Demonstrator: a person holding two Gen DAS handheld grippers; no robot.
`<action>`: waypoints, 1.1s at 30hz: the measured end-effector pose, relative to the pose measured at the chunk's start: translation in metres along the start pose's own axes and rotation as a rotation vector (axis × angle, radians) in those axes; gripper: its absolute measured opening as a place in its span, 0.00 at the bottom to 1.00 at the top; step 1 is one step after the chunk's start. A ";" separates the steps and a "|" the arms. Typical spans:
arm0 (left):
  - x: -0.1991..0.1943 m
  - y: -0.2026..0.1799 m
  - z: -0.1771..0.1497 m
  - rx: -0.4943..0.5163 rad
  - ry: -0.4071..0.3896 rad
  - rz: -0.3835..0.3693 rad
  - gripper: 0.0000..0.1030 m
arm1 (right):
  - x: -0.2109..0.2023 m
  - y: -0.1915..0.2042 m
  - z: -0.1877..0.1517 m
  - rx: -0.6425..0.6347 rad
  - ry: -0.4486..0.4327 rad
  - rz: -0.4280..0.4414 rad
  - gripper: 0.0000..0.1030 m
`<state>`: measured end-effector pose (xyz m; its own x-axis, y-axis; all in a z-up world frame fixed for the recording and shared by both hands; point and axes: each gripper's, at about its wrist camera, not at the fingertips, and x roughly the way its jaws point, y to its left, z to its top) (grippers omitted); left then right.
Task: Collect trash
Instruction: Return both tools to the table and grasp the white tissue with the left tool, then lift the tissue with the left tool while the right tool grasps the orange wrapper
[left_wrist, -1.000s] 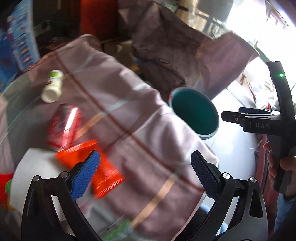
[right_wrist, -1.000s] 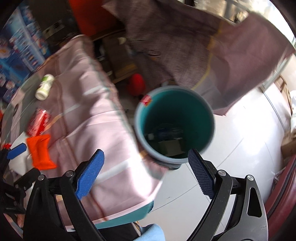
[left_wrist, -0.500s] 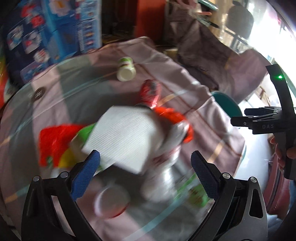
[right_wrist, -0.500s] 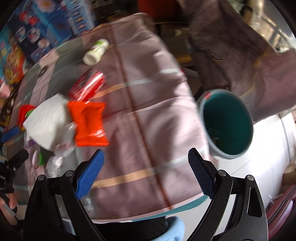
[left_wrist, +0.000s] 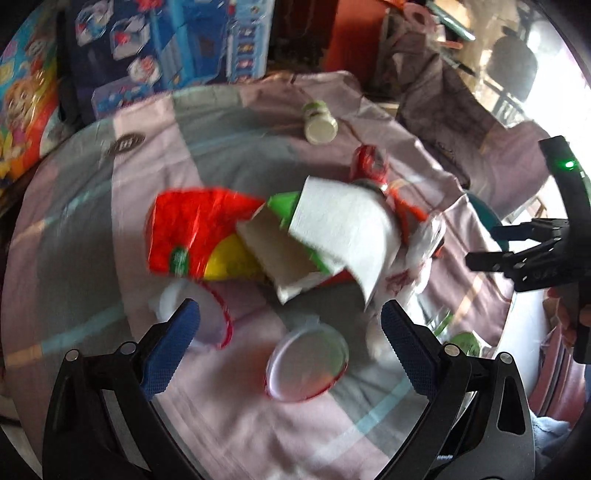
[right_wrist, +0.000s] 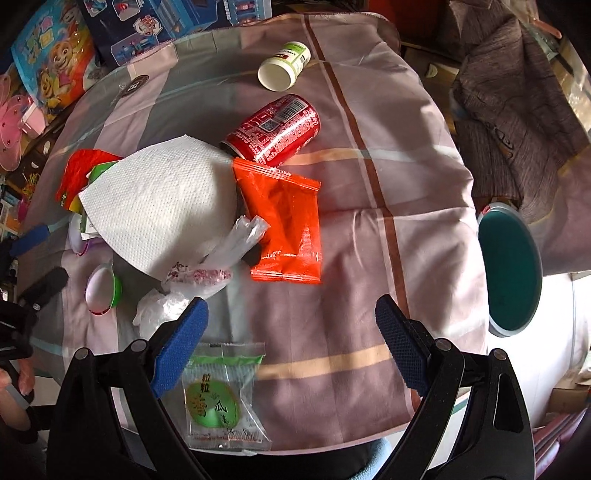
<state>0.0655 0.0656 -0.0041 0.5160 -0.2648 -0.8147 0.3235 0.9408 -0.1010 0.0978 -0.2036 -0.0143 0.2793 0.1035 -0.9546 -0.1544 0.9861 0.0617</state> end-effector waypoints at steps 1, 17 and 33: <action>0.001 -0.005 0.005 0.021 -0.007 0.002 0.96 | 0.002 -0.003 0.000 0.011 0.006 0.002 0.85; 0.068 -0.069 0.052 0.361 0.050 0.067 0.93 | 0.025 -0.054 0.006 0.144 0.047 0.010 0.85; 0.068 -0.077 0.051 0.266 0.058 -0.012 0.05 | 0.033 -0.081 0.019 0.200 0.042 0.052 0.85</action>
<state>0.1160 -0.0356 -0.0229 0.4669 -0.2563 -0.8464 0.5307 0.8468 0.0363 0.1370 -0.2775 -0.0452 0.2354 0.1539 -0.9596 0.0243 0.9861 0.1642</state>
